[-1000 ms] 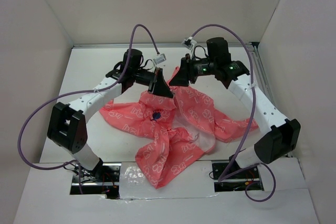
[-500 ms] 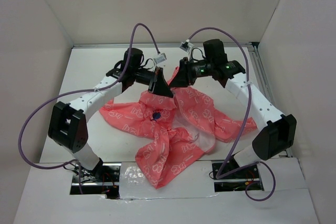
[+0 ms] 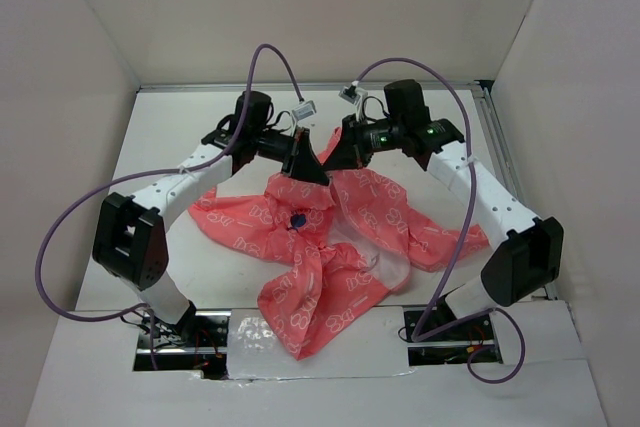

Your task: Zip up the jacket

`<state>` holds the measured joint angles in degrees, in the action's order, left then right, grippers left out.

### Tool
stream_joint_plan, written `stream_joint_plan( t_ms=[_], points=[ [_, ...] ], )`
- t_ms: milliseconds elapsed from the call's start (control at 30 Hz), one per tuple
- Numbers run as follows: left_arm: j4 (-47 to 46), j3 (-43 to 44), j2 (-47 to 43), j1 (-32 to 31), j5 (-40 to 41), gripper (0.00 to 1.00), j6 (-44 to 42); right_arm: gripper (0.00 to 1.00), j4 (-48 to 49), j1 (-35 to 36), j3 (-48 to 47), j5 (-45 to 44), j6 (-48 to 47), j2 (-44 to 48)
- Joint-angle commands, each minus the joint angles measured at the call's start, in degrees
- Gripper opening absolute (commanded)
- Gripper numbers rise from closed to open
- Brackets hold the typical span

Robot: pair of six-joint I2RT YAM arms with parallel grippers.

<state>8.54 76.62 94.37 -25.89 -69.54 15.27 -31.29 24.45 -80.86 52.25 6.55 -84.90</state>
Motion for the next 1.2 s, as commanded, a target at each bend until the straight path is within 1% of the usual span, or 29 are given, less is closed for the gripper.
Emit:
stream_joint_plan(
  t_ms=[0, 67, 133, 300, 367, 433, 500, 567, 667, 700, 733, 767, 933, 967, 1033, 1167],
  points=[
    [-1.6, 1.95, -0.06, 0.14, -2.01, 0.0, 0.03, 0.0, 5.7, 0.87, 1.14, -2.14, 3.11, 3.86],
    [-1.07, 2.22, 0.29, 0.22, -1.57, 0.0, 0.2, 0.0, 6.59, 1.13, 1.15, -4.42, 3.82, 5.09],
    [-0.8, 1.78, 0.29, 0.49, -1.3, 0.0, 1.07, 0.0, 5.54, 0.95, 0.62, -6.36, 2.34, 5.8],
    [-2.48, 1.95, 1.43, 1.54, -2.53, 0.0, 4.42, 0.0, 0.97, 1.04, 1.84, -6.72, -0.92, 8.08],
    [-1.25, 2.92, 1.96, 1.89, -1.92, 0.0, 3.9, 0.0, 1.84, 0.87, 4.04, -7.07, -0.57, 10.01],
    [0.08, 3.36, 1.96, 2.07, -1.39, 0.0, 3.54, 0.0, 4.11, 0.78, 6.32, -9.0, 0.83, 12.55],
    [-0.1, 2.75, 1.61, 2.33, -2.61, 0.0, 3.54, 0.0, 5.7, 0.78, 7.81, -11.81, 2.32, 14.06],
    [-1.41, 2.22, 1.17, 2.42, -2.79, 0.0, 4.07, 0.0, 5.54, 0.43, 7.82, -10.68, 0.76, 15.38],
    [-3.34, 1.69, 1.08, 2.42, -3.93, 0.0, 6.34, 0.0, 2.65, 1.12, 6.86, -7.17, -3.71, 14.68],
    [-3.78, 1.87, 1.43, 2.51, -4.63, 0.0, 7.22, 0.0, -0.5, 1.56, 5.99, -6.9, -5.39, 13.9],
    [-4.4, 2.21, 1.61, 2.6, -4.99, 0.0, 8.8, 0.0, -1.66, 3.22, 5.45, -8.29, -5.93, 13.63],
    [-4.58, 2.83, 2.04, 2.69, -5.25, 0.0, 9.77, 0.0, -2.98, 3.85, 4.93, -9.52, -9.41, 13.36],
    [-5.28, 4.85, 3.01, 4.53, -6.04, 0.0, 16.27, 0.0, -4.83, 5.96, 6.06, -15.15, -11.37, 13.45],
    [-4.94, 5.55, 3.02, 4.88, -5.79, 0.0, 17.24, 0.0, -5.44, 6.4, 5.89, -15.25, -12.34, 13.27],
    [-3.09, 6.87, 3.1, 5.5, -2.64, 0.0, 18.83, 0.0, -6.15, 7.1, 5.98, -15.69, -13.48, 12.84],
    [-0.54, 8.55, 4.16, 6.55, -1.66, 0.0, 21.73, 0.0, -7.38, 10.52, 7.38, -17.53, -14.54, 11.78]
  ],
)
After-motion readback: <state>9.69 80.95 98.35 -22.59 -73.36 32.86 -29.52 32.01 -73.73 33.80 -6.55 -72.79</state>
